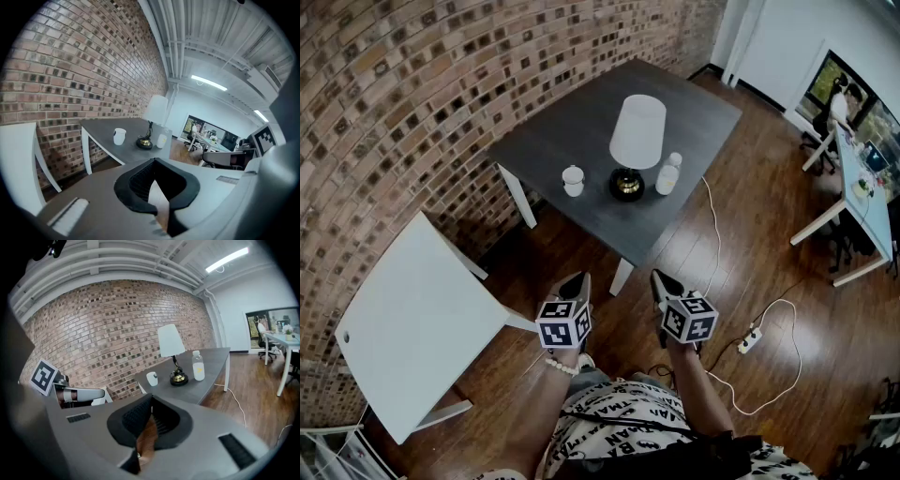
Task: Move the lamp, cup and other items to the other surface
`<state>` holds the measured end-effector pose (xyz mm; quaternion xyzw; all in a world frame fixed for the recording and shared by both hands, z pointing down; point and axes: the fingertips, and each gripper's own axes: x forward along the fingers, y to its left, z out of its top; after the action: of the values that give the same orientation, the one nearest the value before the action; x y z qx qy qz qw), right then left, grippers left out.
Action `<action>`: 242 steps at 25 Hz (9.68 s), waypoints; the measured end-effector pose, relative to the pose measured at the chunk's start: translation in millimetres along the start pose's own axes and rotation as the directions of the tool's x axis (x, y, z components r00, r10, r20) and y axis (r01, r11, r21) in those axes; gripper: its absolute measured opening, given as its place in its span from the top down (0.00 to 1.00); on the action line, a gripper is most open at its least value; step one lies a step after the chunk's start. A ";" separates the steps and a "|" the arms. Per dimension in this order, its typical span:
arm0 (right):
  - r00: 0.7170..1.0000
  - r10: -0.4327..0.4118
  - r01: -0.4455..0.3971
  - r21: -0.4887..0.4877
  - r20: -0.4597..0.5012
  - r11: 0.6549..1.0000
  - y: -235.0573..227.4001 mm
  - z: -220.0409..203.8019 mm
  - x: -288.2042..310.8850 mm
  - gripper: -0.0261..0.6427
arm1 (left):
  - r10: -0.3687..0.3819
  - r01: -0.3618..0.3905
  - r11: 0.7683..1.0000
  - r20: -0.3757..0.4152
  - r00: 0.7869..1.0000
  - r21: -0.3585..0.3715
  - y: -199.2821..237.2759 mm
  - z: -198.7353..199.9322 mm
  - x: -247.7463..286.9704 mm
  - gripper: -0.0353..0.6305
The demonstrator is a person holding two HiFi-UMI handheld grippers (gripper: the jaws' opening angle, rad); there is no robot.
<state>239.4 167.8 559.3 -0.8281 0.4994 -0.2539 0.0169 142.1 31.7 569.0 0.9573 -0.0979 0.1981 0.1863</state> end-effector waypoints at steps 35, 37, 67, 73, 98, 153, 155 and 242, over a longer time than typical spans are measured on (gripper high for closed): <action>0.996 0.090 -0.092 -0.097 -0.023 0.991 56.9 61.2 193.5 0.43 | 0.038 -0.038 0.999 -0.002 0.999 -0.015 113.4 52.2 41.1 0.94; 0.994 0.097 -0.103 -0.127 -0.046 0.987 56.9 68.0 220.2 0.34 | 0.051 -0.051 0.999 0.000 0.999 -0.017 121.5 61.0 51.5 0.94; 0.953 0.058 -0.150 -0.299 -0.297 0.942 21.6 41.5 463.8 0.28 | 0.173 -0.190 0.970 -0.114 0.978 -0.153 205.0 63.6 179.8 0.94; 0.952 0.062 -0.160 -0.314 -0.300 0.936 23.3 39.4 466.0 0.31 | 0.178 -0.196 0.967 -0.120 0.977 -0.165 211.9 61.2 183.9 0.94; 0.892 0.308 -0.430 -0.408 -0.332 0.805 184.2 39.0 403.2 0.32 | 0.421 -0.412 0.876 -0.019 0.907 -0.252 251.2 43.5 39.7 0.94; 0.199 0.504 -0.958 -0.275 -0.841 -0.080 693.1 -326.5 170.7 0.32 | 0.934 -0.740 0.051 -0.230 0.273 -0.671 291.7 -196.0 -425.3 0.94; 0.206 0.505 -0.955 -0.284 -0.838 -0.082 694.9 -327.6 170.1 0.32 | 0.934 -0.738 0.050 -0.230 0.273 -0.673 290.7 -198.5 -427.2 0.94; 0.987 -0.160 0.160 -0.021 0.013 0.987 -130.9 95.2 321.1 0.52 | -0.072 0.089 0.985 -0.115 0.991 0.148 69.4 80.7 204.6 0.94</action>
<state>507.7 -56.5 642.9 -0.8670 0.4340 -0.2445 -0.0099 336.3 -86.7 607.3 0.9597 -0.0333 0.2494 0.1251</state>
